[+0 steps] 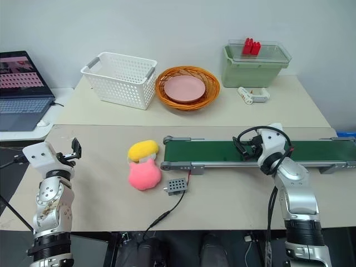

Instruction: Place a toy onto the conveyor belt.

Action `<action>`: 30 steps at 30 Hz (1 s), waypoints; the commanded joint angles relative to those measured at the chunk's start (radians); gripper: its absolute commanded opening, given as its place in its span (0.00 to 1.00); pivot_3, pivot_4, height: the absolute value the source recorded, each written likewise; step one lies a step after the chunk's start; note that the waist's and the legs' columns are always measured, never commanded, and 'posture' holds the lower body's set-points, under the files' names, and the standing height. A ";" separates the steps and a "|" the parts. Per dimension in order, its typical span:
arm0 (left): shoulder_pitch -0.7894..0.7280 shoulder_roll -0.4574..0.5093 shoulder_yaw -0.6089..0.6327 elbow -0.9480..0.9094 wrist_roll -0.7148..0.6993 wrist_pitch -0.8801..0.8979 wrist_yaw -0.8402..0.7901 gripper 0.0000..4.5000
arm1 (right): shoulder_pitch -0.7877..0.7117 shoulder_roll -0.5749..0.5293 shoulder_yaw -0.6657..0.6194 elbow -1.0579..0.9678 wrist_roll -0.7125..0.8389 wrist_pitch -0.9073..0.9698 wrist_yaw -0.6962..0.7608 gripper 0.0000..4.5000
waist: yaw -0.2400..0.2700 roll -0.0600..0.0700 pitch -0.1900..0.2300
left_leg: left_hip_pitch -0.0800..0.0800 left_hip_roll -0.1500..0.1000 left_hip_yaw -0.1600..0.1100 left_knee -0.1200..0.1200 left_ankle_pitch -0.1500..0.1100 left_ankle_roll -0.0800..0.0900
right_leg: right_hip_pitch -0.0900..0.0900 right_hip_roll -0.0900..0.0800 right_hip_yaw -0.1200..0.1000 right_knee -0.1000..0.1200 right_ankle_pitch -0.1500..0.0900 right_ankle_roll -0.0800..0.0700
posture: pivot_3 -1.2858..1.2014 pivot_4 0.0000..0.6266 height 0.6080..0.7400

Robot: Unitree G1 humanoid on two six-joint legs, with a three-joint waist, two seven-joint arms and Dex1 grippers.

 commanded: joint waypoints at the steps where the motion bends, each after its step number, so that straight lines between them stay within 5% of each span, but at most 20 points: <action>1: -0.021 0.012 0.013 -0.038 -0.016 0.012 -0.002 0.94 | -0.007 0.001 -0.018 -0.013 -0.002 -0.034 -0.003 1.00 | 0.000 0.000 0.000 | 0.000 0.000 0.000 0.000 0.000 0.000 | 0.000 0.000 0.000 0.000 0.000 0.000 | 0.52 0.24 1.00; 10: -0.042 0.020 0.021 -0.022 -0.044 0.039 -0.020 0.94 | -0.026 -0.012 0.023 -0.010 0.006 -0.041 0.063 1.00 | -0.002 0.000 0.000 | 0.000 0.000 0.000 0.000 0.000 0.000 | 0.000 0.000 0.000 0.000 0.000 0.000 | 0.52 0.24 1.00; 20: -0.036 0.016 0.010 -0.028 -0.036 0.043 -0.025 0.94 | 0.010 -0.193 0.259 -0.376 0.259 0.078 0.613 1.00 | -0.004 0.000 0.000 | 0.002 0.000 -0.001 0.000 0.000 0.001 | 0.002 0.001 0.000 0.000 0.000 0.000 | 0.52 0.24 1.00; 30: -0.005 0.037 -0.022 -0.077 -0.026 0.057 -0.065 0.94 | -0.019 -0.206 0.315 -0.405 0.288 0.119 0.673 1.00 | 0.003 0.000 0.000 | 0.003 0.001 -0.002 0.008 -0.005 0.006 | 0.007 -0.001 -0.001 0.000 0.000 0.000 | 0.52 0.24 1.00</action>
